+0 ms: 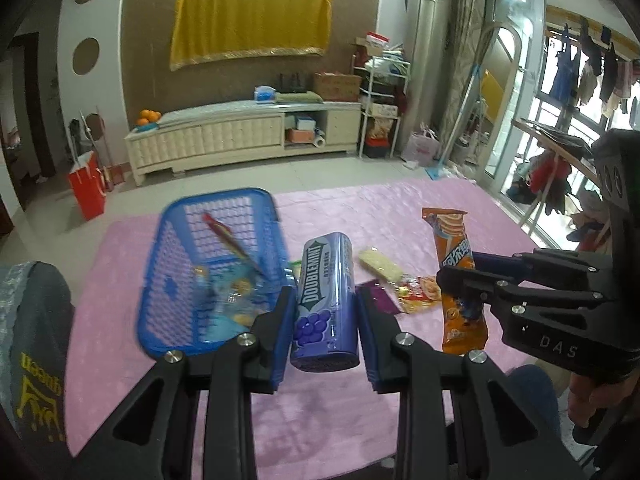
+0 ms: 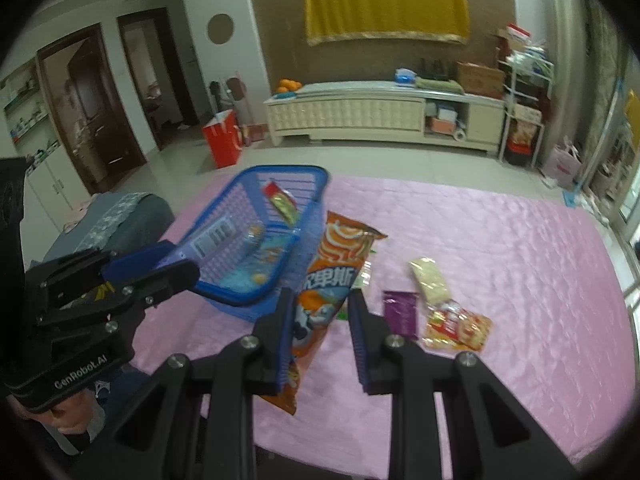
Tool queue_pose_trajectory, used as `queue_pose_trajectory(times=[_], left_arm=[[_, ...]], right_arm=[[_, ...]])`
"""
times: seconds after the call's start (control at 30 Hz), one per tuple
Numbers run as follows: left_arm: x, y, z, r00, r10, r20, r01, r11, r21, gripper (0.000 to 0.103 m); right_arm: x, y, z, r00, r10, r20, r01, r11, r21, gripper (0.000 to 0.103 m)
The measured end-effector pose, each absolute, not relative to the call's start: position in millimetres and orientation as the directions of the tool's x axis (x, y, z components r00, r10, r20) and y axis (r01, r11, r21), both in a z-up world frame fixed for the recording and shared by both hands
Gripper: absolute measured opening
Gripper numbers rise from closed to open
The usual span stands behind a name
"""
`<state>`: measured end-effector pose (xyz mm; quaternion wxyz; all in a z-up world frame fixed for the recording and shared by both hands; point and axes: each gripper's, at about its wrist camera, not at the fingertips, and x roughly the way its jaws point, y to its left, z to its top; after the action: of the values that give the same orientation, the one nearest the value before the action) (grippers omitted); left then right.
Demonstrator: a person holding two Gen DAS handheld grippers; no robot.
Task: Organize snacks
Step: 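Carry the held tube and snack bar over the blue basket with both grippers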
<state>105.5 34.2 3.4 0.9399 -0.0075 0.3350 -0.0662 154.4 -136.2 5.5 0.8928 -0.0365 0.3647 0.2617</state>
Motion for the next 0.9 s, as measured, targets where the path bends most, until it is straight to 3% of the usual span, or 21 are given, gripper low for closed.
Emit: queue_pose_trajectory(times=[0.47, 0.9], left_arm=[[106, 105, 21, 0.805, -0.075, -0.589, 0.059, 0.997, -0.046, 0.028], [150, 141, -23, 0.759, -0.084, -0.646, 0.026, 0.995, -0.098, 0.028]], right_arm=[[170, -60, 11, 0.551, 0.499, -0.669, -0.6, 0.794, 0.098, 0.031], [205, -18, -24, 0.483, 0.475, -0.735, -0.627, 0.774, 0.087, 0.031]])
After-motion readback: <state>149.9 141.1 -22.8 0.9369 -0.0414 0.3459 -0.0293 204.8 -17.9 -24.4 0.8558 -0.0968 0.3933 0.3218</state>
